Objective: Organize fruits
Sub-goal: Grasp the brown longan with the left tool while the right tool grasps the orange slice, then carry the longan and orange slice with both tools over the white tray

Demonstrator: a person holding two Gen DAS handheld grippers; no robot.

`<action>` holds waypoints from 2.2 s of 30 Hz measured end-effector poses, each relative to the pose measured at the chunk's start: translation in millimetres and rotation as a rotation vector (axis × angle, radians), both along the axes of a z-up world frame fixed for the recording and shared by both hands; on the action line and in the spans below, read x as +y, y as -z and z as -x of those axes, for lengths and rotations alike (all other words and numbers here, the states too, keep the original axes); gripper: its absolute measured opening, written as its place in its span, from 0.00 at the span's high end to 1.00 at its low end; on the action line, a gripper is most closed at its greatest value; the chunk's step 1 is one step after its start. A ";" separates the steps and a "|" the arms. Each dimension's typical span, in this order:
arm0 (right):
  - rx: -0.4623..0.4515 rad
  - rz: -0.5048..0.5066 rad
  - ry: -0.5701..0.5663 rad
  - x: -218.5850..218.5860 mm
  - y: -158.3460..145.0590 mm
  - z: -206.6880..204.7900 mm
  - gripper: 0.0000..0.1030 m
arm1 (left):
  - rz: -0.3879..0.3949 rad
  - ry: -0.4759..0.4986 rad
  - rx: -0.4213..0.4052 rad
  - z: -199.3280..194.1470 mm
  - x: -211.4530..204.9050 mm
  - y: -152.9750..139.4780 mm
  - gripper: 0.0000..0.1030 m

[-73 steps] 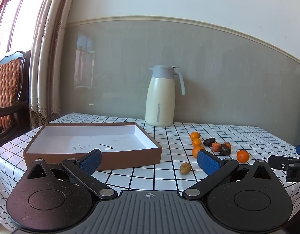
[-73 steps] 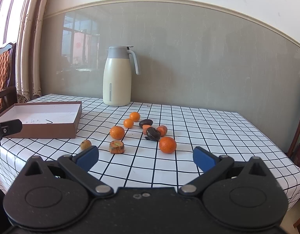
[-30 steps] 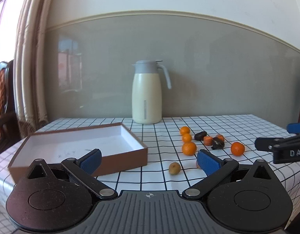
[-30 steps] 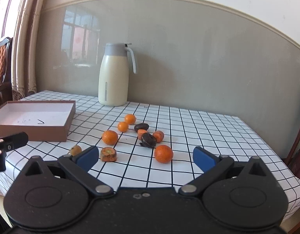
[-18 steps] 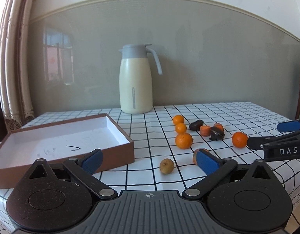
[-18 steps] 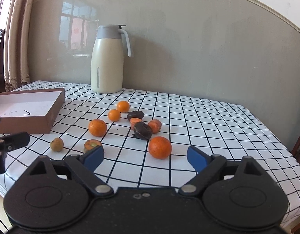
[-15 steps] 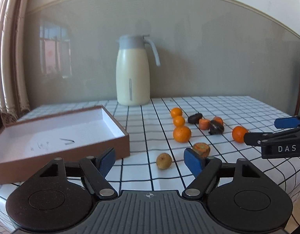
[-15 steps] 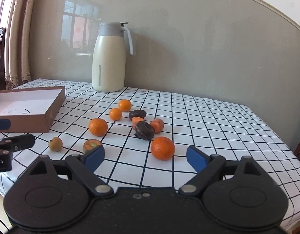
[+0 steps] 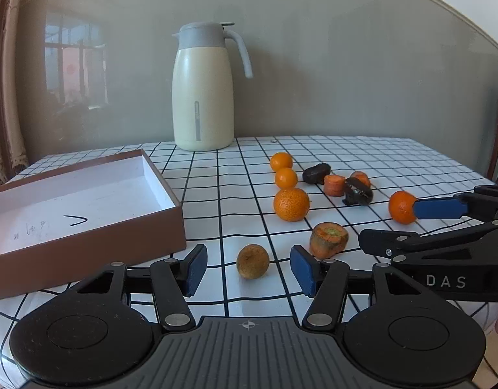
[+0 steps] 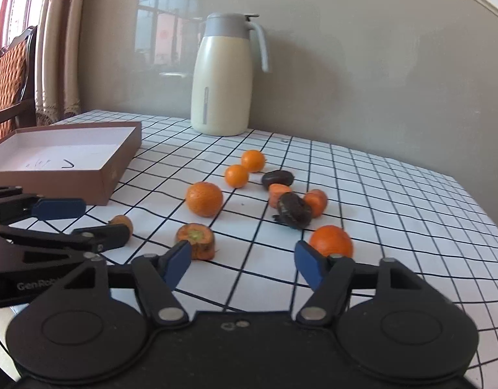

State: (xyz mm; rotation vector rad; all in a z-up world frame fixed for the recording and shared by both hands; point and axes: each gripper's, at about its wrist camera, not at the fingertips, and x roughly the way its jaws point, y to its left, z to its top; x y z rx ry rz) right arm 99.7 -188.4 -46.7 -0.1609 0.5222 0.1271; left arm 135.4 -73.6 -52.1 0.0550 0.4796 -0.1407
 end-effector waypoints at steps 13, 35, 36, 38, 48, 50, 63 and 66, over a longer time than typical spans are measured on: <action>0.052 -0.029 -0.071 11.5 9.2 -22.7 0.54 | 0.044 0.022 0.067 -22.1 4.4 12.8 0.76; 0.001 -0.035 -0.085 41.9 -11.9 -22.6 0.75 | 0.079 -0.042 -0.003 8.4 52.4 -14.9 0.76; -0.005 -0.037 -0.091 45.0 -14.3 -20.4 0.75 | 0.079 -0.049 -0.009 11.9 56.7 -17.7 0.76; -0.015 -0.041 -0.103 50.7 -18.4 -17.1 0.75 | 0.078 -0.062 -0.020 17.7 63.4 -22.3 0.76; -0.066 -0.058 -0.151 76.8 -35.8 -1.5 0.75 | 0.061 -0.115 -0.069 40.3 92.8 -38.7 0.76; -0.073 -0.059 -0.161 81.8 -38.1 -0.2 0.75 | 0.060 -0.123 -0.078 43.1 97.7 -41.6 0.76; -0.108 -0.058 -0.242 122.0 -48.9 2.9 0.75 | 0.069 -0.213 -0.122 59.8 143.9 -53.3 0.76; -0.113 -0.059 -0.266 132.9 -50.1 2.4 0.75 | 0.073 -0.245 -0.129 63.1 158.5 -55.1 0.76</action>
